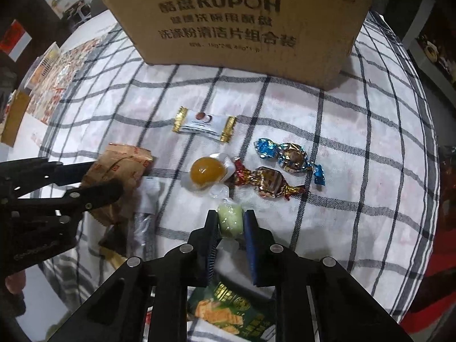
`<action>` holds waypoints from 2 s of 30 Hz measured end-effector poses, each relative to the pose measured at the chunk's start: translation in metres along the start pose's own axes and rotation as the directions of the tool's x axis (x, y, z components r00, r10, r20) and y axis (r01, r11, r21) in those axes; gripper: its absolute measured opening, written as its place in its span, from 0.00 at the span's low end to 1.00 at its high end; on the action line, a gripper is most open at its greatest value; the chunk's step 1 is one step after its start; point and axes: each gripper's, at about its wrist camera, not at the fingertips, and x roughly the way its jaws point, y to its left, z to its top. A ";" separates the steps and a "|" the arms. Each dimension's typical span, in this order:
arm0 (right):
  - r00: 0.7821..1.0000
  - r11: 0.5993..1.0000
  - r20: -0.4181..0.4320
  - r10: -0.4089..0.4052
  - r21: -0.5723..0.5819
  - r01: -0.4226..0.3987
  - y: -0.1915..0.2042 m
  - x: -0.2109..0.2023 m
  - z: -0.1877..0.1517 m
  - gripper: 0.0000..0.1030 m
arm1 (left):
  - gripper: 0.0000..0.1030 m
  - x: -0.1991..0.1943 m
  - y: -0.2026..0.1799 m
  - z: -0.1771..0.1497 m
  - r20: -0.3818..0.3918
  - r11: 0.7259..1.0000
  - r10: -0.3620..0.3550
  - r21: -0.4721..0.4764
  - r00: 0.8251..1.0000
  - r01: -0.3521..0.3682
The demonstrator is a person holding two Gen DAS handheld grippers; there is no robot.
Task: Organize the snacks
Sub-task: 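Grasp the small green candy with the right tool, then carry the biscuit packet into the box with the left tool while the right tool drops the green candy in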
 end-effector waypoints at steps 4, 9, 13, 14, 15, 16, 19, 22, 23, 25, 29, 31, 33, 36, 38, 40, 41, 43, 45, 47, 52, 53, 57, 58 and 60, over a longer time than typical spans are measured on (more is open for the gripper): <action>1.000 1.000 0.022 0.005 -0.007 -0.005 0.005 -0.013 -0.001 0.19 | 0.37 -0.015 -0.002 -0.004 0.028 1.000 -0.007 0.020 1.000 0.007; 0.998 1.000 0.053 0.015 -0.010 -0.015 0.010 -0.031 0.000 0.19 | 0.37 -0.033 -0.004 -0.007 0.067 0.999 -0.002 0.045 0.998 -0.001; 0.995 1.000 0.096 0.031 0.001 -0.032 0.010 -0.050 0.002 0.19 | 0.37 -0.053 -0.007 -0.007 0.111 0.998 -0.010 0.063 0.994 0.003; 0.993 0.999 0.115 0.033 0.006 -0.034 0.010 -0.057 0.004 0.19 | 0.37 -0.056 -0.009 -0.006 0.123 0.998 -0.011 0.065 0.992 0.003; 0.991 0.999 0.128 0.034 0.007 -0.036 0.009 -0.062 0.005 0.19 | 0.37 -0.062 -0.008 -0.006 0.136 0.998 -0.013 0.070 0.991 0.003; 0.989 0.999 0.147 0.035 0.011 -0.037 0.009 -0.069 0.006 0.19 | 0.37 -0.067 -0.009 -0.005 0.149 0.997 -0.012 0.079 0.989 0.001; 0.979 0.999 0.204 0.025 0.016 -0.029 0.011 -0.088 0.010 0.19 | 0.37 -0.086 -0.013 -0.002 0.192 0.995 -0.012 0.100 0.981 -0.008; 0.967 0.999 0.252 0.025 0.015 -0.029 0.012 -0.107 0.013 0.19 | 0.37 -0.103 -0.017 0.003 0.231 0.993 -0.012 0.119 0.973 -0.016; 0.963 0.999 0.268 0.025 0.017 -0.030 0.011 -0.113 0.015 0.19 | 0.37 -0.109 -0.018 0.005 0.246 0.992 -0.013 0.123 0.969 -0.018; 0.955 0.999 0.297 0.024 0.017 -0.031 0.011 -0.126 0.019 0.19 | 0.37 -0.120 -0.021 0.010 0.273 0.991 -0.018 0.132 0.962 -0.019; 0.938 0.999 0.346 0.028 0.024 -0.039 0.008 -0.147 0.029 0.19 | 0.37 -0.140 -0.026 0.025 0.319 0.989 -0.029 0.144 0.947 -0.018; 0.931 0.999 0.364 0.026 0.034 -0.041 0.006 -0.155 0.034 0.19 | 0.37 -0.147 -0.028 0.031 0.338 0.989 -0.026 0.147 0.941 -0.025; 0.927 0.998 0.374 0.027 0.044 -0.047 0.003 -0.159 0.039 0.19 | 0.37 -0.154 -0.031 0.038 0.352 0.987 -0.023 0.158 0.936 -0.035; 0.920 0.997 0.390 0.026 0.053 -0.051 -0.001 -0.165 0.048 0.19 | 0.37 -0.162 -0.034 0.049 0.372 0.984 -0.027 0.173 0.928 -0.040; 0.915 0.997 0.403 0.017 0.061 -0.045 -0.004 -0.168 0.055 0.19 | 0.37 -0.168 -0.036 0.057 0.389 0.983 -0.025 0.177 0.921 -0.047; 0.910 0.997 0.414 0.015 0.065 -0.046 -0.006 -0.170 0.060 0.19 | 0.37 -0.170 -0.037 0.065 0.401 0.982 -0.027 0.182 0.915 -0.051; 0.907 0.997 0.421 0.009 0.069 -0.042 -0.008 -0.171 0.064 0.19 | 0.37 -0.170 -0.037 0.070 0.405 0.981 -0.024 0.185 0.914 -0.056; 0.903 0.997 0.430 -0.003 0.069 -0.030 -0.011 -0.173 0.072 0.19 | 0.37 -0.170 -0.038 0.079 0.408 0.979 -0.024 0.193 0.913 -0.060; 0.903 0.997 0.430 -0.018 0.075 -0.016 -0.014 -0.173 0.082 0.19 | 0.37 -0.168 -0.037 0.089 0.406 0.979 -0.013 0.192 0.914 -0.071; 0.905 0.997 0.424 -0.032 0.076 0.000 -0.016 -0.171 0.090 0.19 | 0.37 -0.167 -0.035 0.098 0.408 0.980 -0.024 0.191 0.913 -0.060; 0.907 0.996 0.416 -0.064 0.081 0.033 -0.021 -0.167 0.110 0.19 | 0.37 -0.157 -0.033 0.124 0.401 0.980 0.015 0.177 0.916 -0.094; 0.907 0.996 0.416 -0.064 0.083 0.033 -0.021 -0.167 0.114 0.19 | 0.37 -0.154 -0.032 0.129 0.395 0.981 0.015 0.173 0.919 -0.090; 0.906 0.996 0.419 -0.064 0.088 0.030 -0.023 -0.162 0.129 0.19 | 0.37 -0.145 -0.031 0.148 0.381 0.986 0.023 0.147 0.924 -0.084; 0.904 0.995 0.421 -0.068 0.091 0.032 -0.024 -0.161 0.132 0.19 | 0.37 -0.143 -0.030 0.153 0.381 0.987 0.028 0.136 0.924 -0.086; 0.903 0.995 0.422 -0.075 0.096 0.037 -0.025 -0.157 0.137 0.19 | 0.37 -0.139 -0.030 0.162 0.381 0.988 0.038 0.124 0.924 -0.092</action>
